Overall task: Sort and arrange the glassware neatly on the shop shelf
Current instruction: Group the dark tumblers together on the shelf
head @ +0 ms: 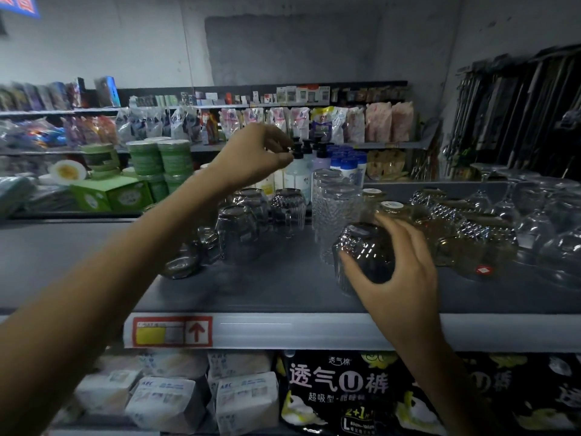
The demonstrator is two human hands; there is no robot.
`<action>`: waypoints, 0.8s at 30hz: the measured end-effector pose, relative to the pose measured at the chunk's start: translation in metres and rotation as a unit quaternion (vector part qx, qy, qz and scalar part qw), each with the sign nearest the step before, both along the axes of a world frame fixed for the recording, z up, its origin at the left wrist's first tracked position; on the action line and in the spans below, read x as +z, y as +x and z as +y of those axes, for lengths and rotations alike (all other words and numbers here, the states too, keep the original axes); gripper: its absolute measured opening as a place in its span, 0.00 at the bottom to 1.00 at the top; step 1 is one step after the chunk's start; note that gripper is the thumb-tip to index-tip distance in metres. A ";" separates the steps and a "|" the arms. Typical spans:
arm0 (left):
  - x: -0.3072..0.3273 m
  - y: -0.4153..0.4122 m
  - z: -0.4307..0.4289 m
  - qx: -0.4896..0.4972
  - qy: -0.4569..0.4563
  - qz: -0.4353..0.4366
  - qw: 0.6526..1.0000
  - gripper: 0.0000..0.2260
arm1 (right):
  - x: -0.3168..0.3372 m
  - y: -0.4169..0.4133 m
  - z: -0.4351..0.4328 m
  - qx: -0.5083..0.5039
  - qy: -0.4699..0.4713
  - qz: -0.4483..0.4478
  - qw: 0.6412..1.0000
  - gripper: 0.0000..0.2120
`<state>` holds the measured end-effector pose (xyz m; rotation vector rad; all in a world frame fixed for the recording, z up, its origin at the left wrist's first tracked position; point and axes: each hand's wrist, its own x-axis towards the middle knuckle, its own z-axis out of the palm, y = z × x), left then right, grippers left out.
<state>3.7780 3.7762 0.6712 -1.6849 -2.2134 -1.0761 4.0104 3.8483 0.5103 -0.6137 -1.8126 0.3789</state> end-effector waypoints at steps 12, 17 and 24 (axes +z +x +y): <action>-0.126 0.073 -0.081 -0.067 0.067 -0.237 0.967 0.18 | -0.001 -0.022 -0.047 0.043 -0.074 -0.040 0.995 0.35; -0.130 0.070 -0.082 -0.015 0.129 -0.307 0.943 0.17 | 0.002 -0.048 -0.062 0.053 -0.083 -0.073 0.993 0.36; -0.135 0.056 -0.086 0.013 0.138 -0.334 0.932 0.20 | 0.003 -0.045 -0.063 0.172 -0.176 -0.032 0.969 0.34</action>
